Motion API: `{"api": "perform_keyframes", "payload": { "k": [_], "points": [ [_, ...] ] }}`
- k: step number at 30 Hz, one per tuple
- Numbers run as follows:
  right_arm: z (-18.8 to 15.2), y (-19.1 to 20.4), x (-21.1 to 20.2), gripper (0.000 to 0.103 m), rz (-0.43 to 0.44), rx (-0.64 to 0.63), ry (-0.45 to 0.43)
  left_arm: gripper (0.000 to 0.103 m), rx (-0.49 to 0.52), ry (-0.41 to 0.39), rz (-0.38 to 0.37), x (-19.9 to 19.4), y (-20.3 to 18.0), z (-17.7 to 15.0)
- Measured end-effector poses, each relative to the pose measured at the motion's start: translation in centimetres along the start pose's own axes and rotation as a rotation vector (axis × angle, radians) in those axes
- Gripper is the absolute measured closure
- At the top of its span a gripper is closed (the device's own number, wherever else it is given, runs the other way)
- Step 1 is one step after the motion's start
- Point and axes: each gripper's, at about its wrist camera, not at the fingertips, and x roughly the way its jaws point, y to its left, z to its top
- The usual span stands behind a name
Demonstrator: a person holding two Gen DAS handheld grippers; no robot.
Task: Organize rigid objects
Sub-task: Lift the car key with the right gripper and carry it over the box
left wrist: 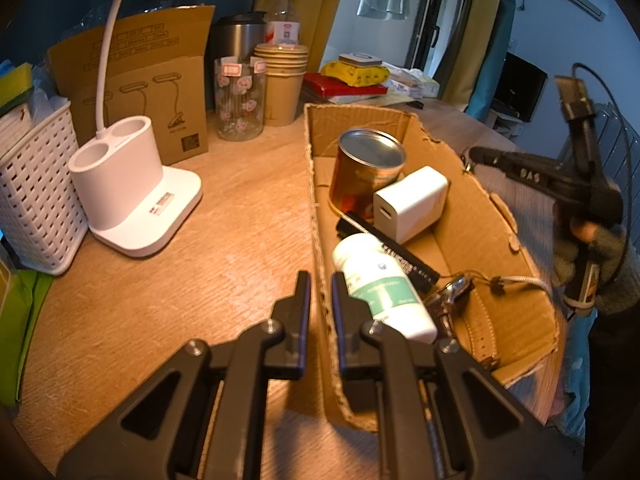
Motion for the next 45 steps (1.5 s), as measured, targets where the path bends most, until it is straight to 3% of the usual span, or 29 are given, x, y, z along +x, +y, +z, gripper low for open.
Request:
{"api": "perform_keyframes", "payload": {
  "k": [12,24,37,45],
  "points": [
    [1.8,-0.6,-3.7,0.101,0.014,0.059,-0.111,0.092,0.001,-0.001,0.002,0.0,0.0,0.0],
    [4.1,0.6,-6.7,0.101,0.004,0.024,-0.190,0.092,0.002,-0.001,0.002,0.0,0.0,0.0],
    [7.9,4.2,-9.0,0.101,0.042,-0.078,-0.268,0.092,0.002,-0.002,0.003,0.0,0.0,0.0],
    [9.8,6.9,-8.0,0.101,0.075,-0.159,-0.261,0.092,0.001,-0.002,0.003,0.0,0.0,0.0]
  ]
}}
